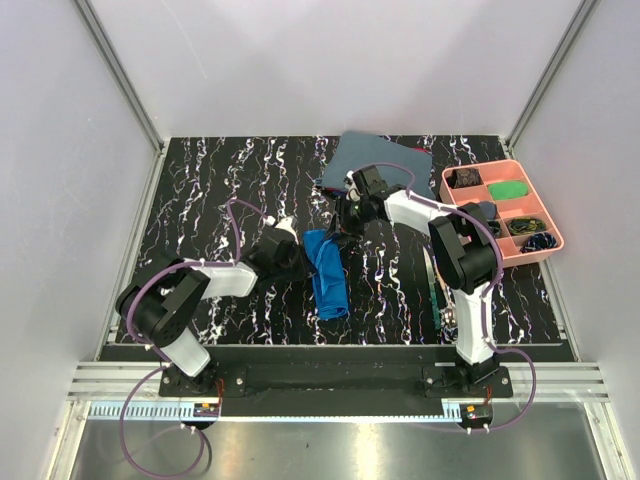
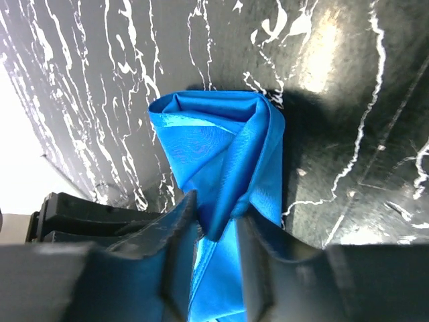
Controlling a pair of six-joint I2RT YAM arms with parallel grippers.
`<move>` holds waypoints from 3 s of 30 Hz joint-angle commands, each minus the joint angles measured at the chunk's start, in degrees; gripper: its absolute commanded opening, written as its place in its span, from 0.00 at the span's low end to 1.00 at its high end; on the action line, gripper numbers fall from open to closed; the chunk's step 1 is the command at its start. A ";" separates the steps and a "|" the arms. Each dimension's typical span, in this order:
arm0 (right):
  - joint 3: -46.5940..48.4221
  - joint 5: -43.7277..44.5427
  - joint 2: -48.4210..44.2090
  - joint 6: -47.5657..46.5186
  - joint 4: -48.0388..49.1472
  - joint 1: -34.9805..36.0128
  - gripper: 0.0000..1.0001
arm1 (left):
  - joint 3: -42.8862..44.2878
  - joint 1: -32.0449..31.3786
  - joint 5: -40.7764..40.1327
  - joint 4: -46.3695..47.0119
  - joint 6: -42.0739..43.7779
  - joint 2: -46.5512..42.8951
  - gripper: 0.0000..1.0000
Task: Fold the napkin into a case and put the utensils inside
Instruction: Stuff the top corner of the smaller-rectangle-folded napkin at the center of the board.
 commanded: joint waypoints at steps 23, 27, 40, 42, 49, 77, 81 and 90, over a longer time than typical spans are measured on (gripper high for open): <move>4.83 -10.88 3.67 -9.08 -0.03 2.05 0.00 | 4.95 8.67 7.11 -12.56 6.54 -5.19 0.41; 5.36 -12.55 4.12 -10.40 -0.83 1.96 0.00 | 8.57 9.99 6.58 -12.22 6.46 0.62 0.34; 4.75 -17.21 4.47 -9.71 -1.18 4.16 0.00 | 13.06 10.34 7.90 -9.14 5.06 10.74 0.27; 4.22 -16.60 5.26 -8.91 0.48 4.16 0.00 | 12.62 10.34 7.90 -9.14 4.97 9.69 0.27; 0.89 -15.37 2.46 -7.51 3.39 2.50 0.00 | 9.63 10.26 5.62 -11.24 6.28 -0.32 0.34; -6.95 -17.56 -0.98 5.06 19.21 -0.67 0.27 | 12.97 5.86 -0.71 -10.81 10.68 1.43 0.22; -6.86 -17.39 -1.16 4.98 19.13 -0.76 0.30 | 12.53 5.86 -0.36 -10.11 10.33 1.87 0.22; -6.33 -17.30 -0.98 4.10 18.16 -1.11 0.35 | 12.18 5.86 -0.36 -10.19 10.50 1.08 0.21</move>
